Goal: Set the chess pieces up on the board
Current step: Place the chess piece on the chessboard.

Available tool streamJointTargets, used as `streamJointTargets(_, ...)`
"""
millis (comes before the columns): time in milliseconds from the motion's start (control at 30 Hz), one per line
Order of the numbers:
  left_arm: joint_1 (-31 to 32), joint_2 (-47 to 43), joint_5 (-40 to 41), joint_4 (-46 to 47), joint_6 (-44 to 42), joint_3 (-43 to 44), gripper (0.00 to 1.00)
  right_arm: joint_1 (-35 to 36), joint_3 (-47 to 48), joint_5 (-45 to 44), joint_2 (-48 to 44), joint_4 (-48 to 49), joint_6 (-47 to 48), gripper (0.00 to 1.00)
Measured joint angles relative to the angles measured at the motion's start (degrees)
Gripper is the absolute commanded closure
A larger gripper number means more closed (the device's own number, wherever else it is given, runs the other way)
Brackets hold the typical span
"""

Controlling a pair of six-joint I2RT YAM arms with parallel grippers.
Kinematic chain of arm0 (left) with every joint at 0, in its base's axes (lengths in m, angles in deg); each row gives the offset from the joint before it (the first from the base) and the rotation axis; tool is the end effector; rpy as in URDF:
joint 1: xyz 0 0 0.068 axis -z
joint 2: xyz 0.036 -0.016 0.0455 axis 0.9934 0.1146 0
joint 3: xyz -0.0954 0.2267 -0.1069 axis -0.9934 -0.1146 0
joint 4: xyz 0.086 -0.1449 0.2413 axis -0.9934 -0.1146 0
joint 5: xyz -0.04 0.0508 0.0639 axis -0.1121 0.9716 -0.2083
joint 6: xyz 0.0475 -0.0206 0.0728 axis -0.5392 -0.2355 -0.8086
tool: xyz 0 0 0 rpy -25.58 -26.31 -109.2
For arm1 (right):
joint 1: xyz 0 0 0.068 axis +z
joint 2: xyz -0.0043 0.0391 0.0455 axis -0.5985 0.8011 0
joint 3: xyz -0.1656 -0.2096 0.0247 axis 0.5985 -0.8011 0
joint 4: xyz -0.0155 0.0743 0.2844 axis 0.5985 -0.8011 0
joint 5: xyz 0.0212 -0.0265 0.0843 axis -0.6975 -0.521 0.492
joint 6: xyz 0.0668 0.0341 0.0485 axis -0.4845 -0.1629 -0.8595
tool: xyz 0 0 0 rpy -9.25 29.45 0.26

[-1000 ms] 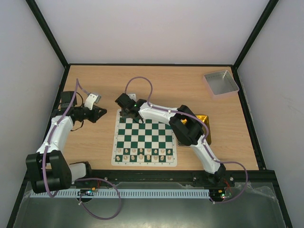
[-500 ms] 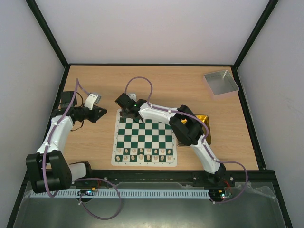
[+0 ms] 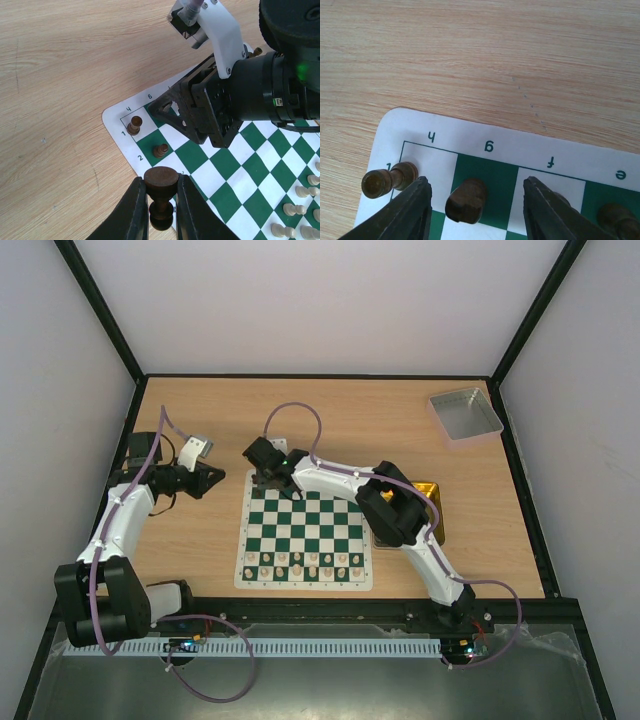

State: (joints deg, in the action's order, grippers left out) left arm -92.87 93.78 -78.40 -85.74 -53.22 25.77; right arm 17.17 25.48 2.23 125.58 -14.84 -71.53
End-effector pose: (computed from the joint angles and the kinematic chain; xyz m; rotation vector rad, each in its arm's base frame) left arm 0.2966 -0.0068 0.2010 0.6113 2.1562 -0.6312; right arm 0.3337 0.4418 0.1032 -0.2665 2.5737 0.4992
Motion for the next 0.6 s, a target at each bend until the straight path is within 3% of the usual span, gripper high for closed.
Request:
streamJointTargets(267, 0.00, 0.00, -0.35, -0.02, -0.11, 0.00, 0.94, 0.00, -0.28, 0.07, -0.02, 0.07, -0.07, 0.55)
streamJointTargets(467, 0.00, 0.00, -0.55, -0.07, -0.35, 0.00, 0.94, -0.09, -0.28, -0.13, -1.27, 0.48, -0.07, 0.66)
streamJointTargets(600, 0.00, 0.00, -0.70, -0.33, -0.42, 0.00, 0.94, -0.42, -0.28, -0.55, -3.21, 0.72, -0.09, 0.68)
